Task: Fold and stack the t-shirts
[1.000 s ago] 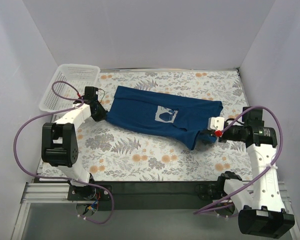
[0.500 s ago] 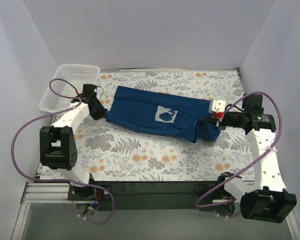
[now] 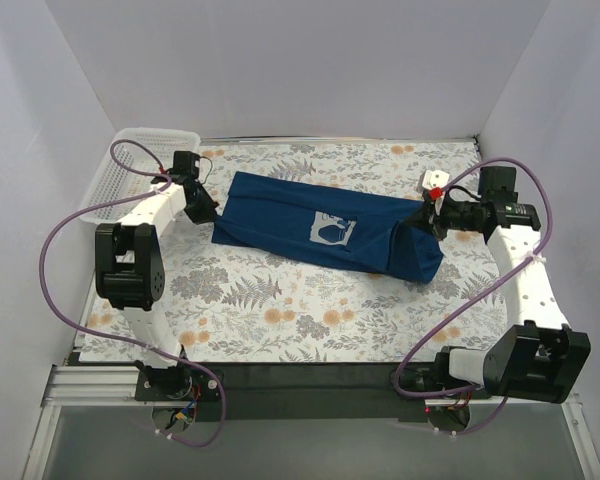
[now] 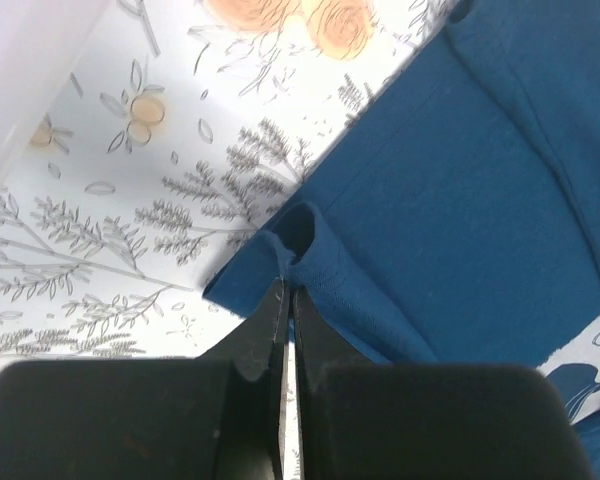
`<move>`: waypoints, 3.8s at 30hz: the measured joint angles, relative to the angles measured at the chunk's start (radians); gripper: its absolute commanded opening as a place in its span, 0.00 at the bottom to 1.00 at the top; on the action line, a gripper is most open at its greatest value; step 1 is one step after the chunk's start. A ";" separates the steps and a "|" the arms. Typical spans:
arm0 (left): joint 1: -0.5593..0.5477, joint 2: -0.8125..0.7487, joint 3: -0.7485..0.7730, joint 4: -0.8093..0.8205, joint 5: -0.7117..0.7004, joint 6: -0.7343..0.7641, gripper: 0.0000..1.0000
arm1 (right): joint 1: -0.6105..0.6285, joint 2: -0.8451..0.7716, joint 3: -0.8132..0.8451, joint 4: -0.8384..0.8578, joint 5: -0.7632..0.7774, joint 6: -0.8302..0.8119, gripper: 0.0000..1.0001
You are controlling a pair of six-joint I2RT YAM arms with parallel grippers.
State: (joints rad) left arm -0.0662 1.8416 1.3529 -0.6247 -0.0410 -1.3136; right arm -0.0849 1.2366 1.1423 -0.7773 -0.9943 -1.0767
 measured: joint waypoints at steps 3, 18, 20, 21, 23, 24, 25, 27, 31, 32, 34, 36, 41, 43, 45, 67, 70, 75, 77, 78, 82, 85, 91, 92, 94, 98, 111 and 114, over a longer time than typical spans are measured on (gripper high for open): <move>0.000 0.036 0.045 -0.009 0.002 0.009 0.00 | -0.001 0.012 0.000 0.062 0.021 0.068 0.01; 0.000 0.137 0.129 -0.027 0.061 0.039 0.00 | -0.006 0.035 -0.040 0.405 0.119 0.419 0.01; 0.000 0.137 0.141 -0.026 0.070 0.040 0.00 | -0.006 0.055 -0.046 0.431 0.148 0.452 0.01; 0.000 0.137 0.147 -0.026 0.074 0.041 0.00 | -0.006 0.061 -0.048 0.441 0.160 0.466 0.01; 0.000 0.137 0.156 -0.023 0.083 0.042 0.00 | -0.006 0.074 -0.058 0.468 0.189 0.496 0.01; 0.000 0.137 0.161 -0.023 0.087 0.042 0.00 | -0.006 0.079 -0.061 0.477 0.204 0.508 0.01; 0.000 0.137 0.166 -0.023 0.094 0.042 0.00 | -0.006 0.085 -0.062 0.489 0.218 0.524 0.01; 0.000 0.137 0.179 -0.022 0.109 0.046 0.00 | -0.006 0.093 -0.066 0.513 0.240 0.546 0.01; 0.000 0.139 0.200 -0.011 0.161 0.066 0.00 | -0.006 0.098 -0.077 0.544 0.270 0.578 0.01; 0.000 0.139 0.200 -0.003 0.180 0.073 0.00 | -0.006 0.099 -0.079 0.549 0.275 0.582 0.01; 0.000 0.139 0.199 0.005 0.210 0.089 0.00 | -0.006 0.099 -0.079 0.552 0.277 0.586 0.01; 0.000 0.136 0.187 0.018 0.232 0.106 0.00 | -0.007 0.091 -0.091 0.560 0.261 0.576 0.01; 0.001 0.040 0.012 0.054 0.243 0.128 0.00 | -0.012 -0.031 -0.161 0.492 0.167 0.475 0.01; 0.004 -0.046 -0.101 0.053 0.240 0.126 0.00 | -0.013 -0.103 -0.175 0.450 0.127 0.420 0.01; 0.009 -0.144 -0.206 0.059 0.233 0.117 0.00 | -0.013 -0.191 -0.187 0.401 0.089 0.356 0.01; 0.034 -0.648 -0.600 0.086 0.191 -0.013 0.55 | -0.013 -0.399 -0.375 0.124 0.043 0.065 0.01; 0.034 -0.661 -0.632 0.108 0.199 -0.055 0.45 | -0.013 -0.398 -0.375 0.124 0.050 0.062 0.01; 0.034 -0.571 -0.711 0.116 0.206 -0.142 0.45 | -0.013 -0.396 -0.375 0.123 0.058 0.059 0.01; 0.035 -0.533 -0.720 0.117 0.198 -0.175 0.45 | -0.013 -0.395 -0.377 0.123 0.059 0.055 0.01; 0.035 -0.517 -0.721 0.119 0.190 -0.191 0.45 | -0.013 -0.396 -0.381 0.124 0.061 0.053 0.01; 0.035 -0.489 -0.710 0.132 0.161 -0.250 0.46 | -0.013 -0.396 -0.395 0.121 0.073 0.051 0.01; 0.035 -0.481 -0.702 0.140 0.133 -0.288 0.46 | -0.013 -0.396 -0.402 0.121 0.076 0.049 0.01; 0.035 -0.468 -0.690 0.146 0.080 -0.340 0.44 | -0.013 -0.392 -0.404 0.121 0.077 0.048 0.01; 0.035 -0.459 -0.682 0.147 0.071 -0.344 0.44 | -0.013 -0.391 -0.404 0.121 0.077 0.048 0.01; 0.035 -0.439 -0.668 0.154 0.060 -0.353 0.44 | -0.013 -0.391 -0.404 0.121 0.079 0.048 0.01; 0.035 -0.396 -0.633 0.168 0.051 -0.365 0.43 | -0.013 -0.391 -0.404 0.121 0.082 0.048 0.01; 0.037 -0.313 -0.567 0.186 0.015 -0.324 0.00 | -0.013 -0.391 -0.404 0.121 0.102 0.040 0.01; 0.037 -0.336 -0.549 0.170 0.016 -0.291 0.00 | -0.013 -0.391 -0.404 0.121 0.111 0.040 0.01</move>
State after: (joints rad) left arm -0.0296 1.5055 0.8036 -0.4549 -0.0254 -1.6047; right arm -0.0982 0.8455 0.7383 -0.6563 -0.8837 -1.0370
